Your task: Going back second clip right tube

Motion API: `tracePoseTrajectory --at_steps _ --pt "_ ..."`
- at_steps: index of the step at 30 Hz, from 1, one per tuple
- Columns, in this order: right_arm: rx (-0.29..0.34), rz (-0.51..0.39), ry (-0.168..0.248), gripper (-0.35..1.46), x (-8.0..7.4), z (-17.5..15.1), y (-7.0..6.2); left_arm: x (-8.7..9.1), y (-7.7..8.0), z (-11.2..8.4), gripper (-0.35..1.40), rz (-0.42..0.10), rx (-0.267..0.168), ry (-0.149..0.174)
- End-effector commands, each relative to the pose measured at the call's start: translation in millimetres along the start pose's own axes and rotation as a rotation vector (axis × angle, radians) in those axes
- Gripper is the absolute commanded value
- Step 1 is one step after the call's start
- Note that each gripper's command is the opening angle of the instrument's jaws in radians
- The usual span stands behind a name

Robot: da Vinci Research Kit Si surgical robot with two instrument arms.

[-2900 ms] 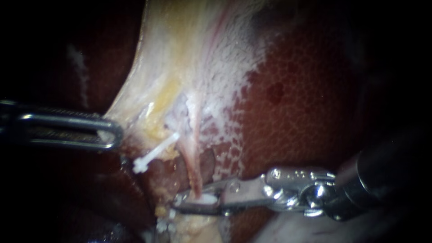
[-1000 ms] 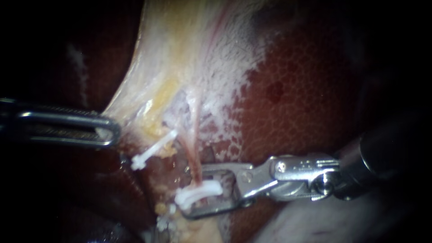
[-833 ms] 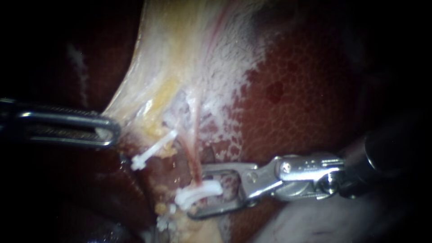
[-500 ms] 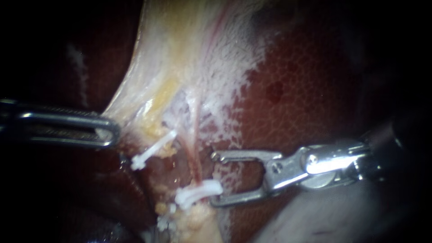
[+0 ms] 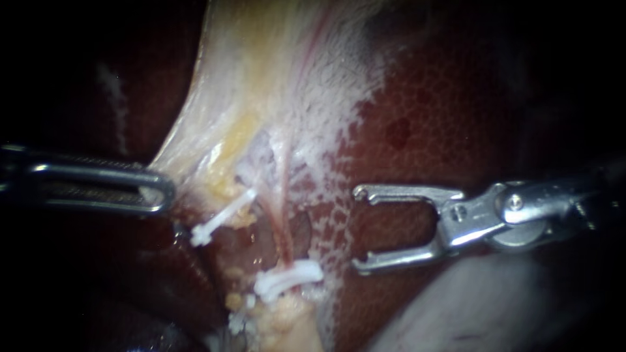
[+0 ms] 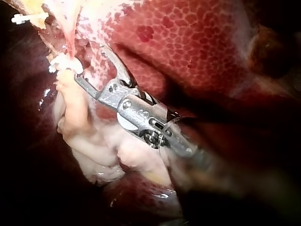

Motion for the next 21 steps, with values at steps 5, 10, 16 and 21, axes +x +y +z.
tracePoseTrajectory --at_steps 5,10,16,21 --pt "0.001 0.0 0.001 0.6 0.8 -0.6 -0.1 0.0 0.2 0.1 -0.35 0.001 0.001 0.0" --pt "0.0 -0.009 -0.002 0.6 1.5 -0.7 -0.3 0.1 0.6 0.3 -0.35 0.001 0.002 0.0" --pt "0.0 -0.012 -0.002 0.6 2.0 -1.0 -0.3 0.3 0.8 0.5 -0.35 0.003 0.001 0.0" --pt "0.001 -0.012 -0.002 0.6 2.1 -1.0 -0.4 0.6 1.1 0.9 -0.35 0.004 0.0 -0.001"
